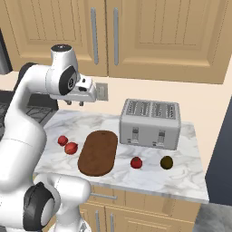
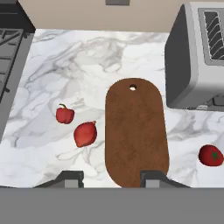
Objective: Place the avocado, onion, tomato, and bell pepper on the cutting board.
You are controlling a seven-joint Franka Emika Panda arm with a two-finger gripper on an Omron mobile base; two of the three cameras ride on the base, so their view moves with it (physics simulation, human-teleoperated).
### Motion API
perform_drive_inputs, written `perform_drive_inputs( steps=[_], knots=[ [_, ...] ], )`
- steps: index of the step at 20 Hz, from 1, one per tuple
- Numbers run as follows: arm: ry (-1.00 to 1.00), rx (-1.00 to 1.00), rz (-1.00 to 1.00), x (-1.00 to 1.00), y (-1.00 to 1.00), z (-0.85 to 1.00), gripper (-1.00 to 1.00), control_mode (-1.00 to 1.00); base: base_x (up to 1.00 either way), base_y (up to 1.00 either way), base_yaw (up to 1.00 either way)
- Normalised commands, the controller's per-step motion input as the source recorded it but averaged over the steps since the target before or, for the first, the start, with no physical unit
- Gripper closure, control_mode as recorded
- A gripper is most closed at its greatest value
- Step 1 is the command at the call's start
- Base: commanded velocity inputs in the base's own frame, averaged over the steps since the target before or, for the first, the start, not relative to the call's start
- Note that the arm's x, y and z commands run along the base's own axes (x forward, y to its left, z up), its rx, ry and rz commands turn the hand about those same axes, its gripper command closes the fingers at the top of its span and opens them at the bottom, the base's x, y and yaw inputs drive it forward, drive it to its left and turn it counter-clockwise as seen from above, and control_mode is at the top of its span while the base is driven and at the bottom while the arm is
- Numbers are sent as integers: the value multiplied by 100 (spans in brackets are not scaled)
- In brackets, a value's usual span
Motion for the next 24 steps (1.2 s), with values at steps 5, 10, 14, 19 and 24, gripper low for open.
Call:
perform_drive_inputs(
  steps=[5,10,14,19,24],
  knots=[
    [-2,0,0,-32,14,-4,-100,-100,0,0,0],
    [6,6,0,-28,19,-31,-100,-100,0,0,0],
    [1,1,0,-9,39,-18,-100,-100,0,0,0],
    [0,0,0,0,49,-5,-100,-100,0,0,0],
    [1,-2,0,4,44,-22,-100,-100,0,0,0]
  ],
)
